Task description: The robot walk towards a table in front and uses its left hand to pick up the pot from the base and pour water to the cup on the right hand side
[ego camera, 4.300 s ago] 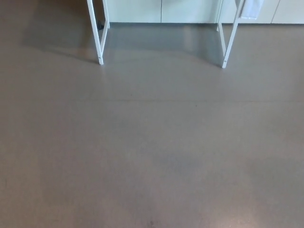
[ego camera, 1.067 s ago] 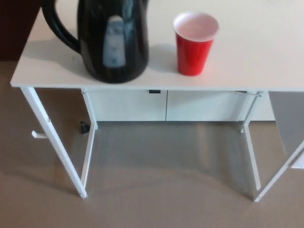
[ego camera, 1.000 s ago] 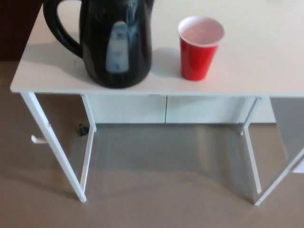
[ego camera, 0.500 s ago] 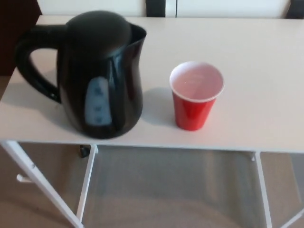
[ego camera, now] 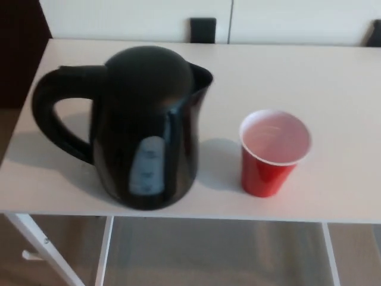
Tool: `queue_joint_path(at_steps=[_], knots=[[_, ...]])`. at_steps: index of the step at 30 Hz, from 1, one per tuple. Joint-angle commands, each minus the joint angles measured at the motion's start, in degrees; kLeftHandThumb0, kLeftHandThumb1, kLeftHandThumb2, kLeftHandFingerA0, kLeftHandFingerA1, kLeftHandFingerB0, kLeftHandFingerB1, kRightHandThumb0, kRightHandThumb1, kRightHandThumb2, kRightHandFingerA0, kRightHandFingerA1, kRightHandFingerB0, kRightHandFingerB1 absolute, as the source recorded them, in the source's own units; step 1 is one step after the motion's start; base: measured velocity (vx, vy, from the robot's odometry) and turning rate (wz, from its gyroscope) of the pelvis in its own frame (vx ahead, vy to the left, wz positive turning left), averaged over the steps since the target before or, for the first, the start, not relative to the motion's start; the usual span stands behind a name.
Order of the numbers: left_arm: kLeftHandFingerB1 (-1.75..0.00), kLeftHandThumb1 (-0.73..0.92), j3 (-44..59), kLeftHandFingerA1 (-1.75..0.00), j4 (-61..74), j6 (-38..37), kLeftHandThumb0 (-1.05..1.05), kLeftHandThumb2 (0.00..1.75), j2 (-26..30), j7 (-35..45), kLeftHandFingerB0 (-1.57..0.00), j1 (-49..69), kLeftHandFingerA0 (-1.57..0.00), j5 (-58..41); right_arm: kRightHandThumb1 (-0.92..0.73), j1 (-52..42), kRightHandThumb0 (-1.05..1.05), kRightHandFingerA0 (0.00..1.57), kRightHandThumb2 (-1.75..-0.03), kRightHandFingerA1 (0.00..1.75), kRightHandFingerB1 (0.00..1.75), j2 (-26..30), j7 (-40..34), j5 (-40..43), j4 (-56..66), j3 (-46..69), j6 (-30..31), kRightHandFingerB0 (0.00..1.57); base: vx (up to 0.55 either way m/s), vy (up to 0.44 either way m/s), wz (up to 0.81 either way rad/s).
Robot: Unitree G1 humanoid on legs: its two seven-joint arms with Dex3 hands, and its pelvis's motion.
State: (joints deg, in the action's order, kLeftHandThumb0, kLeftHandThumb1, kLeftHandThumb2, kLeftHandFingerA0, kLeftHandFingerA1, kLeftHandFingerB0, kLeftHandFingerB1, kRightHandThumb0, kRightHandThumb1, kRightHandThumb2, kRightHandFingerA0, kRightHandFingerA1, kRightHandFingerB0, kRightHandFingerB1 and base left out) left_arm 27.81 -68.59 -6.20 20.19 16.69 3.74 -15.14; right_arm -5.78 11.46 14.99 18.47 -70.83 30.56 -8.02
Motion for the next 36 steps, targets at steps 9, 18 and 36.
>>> queue_joint_path(at_steps=[9,18,36], knots=[[-0.35,0.66,-0.3,-0.47,-0.4,0.1,-0.04,0.59,0.6,0.2,-0.31,0.3,-0.5,-0.3,-0.48,-0.6,-0.2,0.67,-0.54,0.51,0.4,1.0,1.4,0.5,-0.3,0.2,-1.0,0.44,0.0,-0.102,0.07],[-0.36,0.62,0.0,-0.48,0.9,0.0,-0.07,0.57,0.3,0.6,-0.31,1.1,-0.53,-0.9,-0.58,-0.6,-0.17,0.67,-0.57,0.5,0.41,0.7,0.1,0.6,0.4,0.1,-0.6,0.47,0.02,-0.031,-0.02],[-0.35,0.63,-0.3,-0.48,1.4,0.9,-0.08,0.58,0.4,0.9,-0.3,0.8,-0.53,-1.0,-0.49,-0.6,-0.18,0.65,-0.54,0.51,0.4,1.0,1.7,0.8,-0.2,0.0,-0.9,0.43,0.01,0.04,0.04]])
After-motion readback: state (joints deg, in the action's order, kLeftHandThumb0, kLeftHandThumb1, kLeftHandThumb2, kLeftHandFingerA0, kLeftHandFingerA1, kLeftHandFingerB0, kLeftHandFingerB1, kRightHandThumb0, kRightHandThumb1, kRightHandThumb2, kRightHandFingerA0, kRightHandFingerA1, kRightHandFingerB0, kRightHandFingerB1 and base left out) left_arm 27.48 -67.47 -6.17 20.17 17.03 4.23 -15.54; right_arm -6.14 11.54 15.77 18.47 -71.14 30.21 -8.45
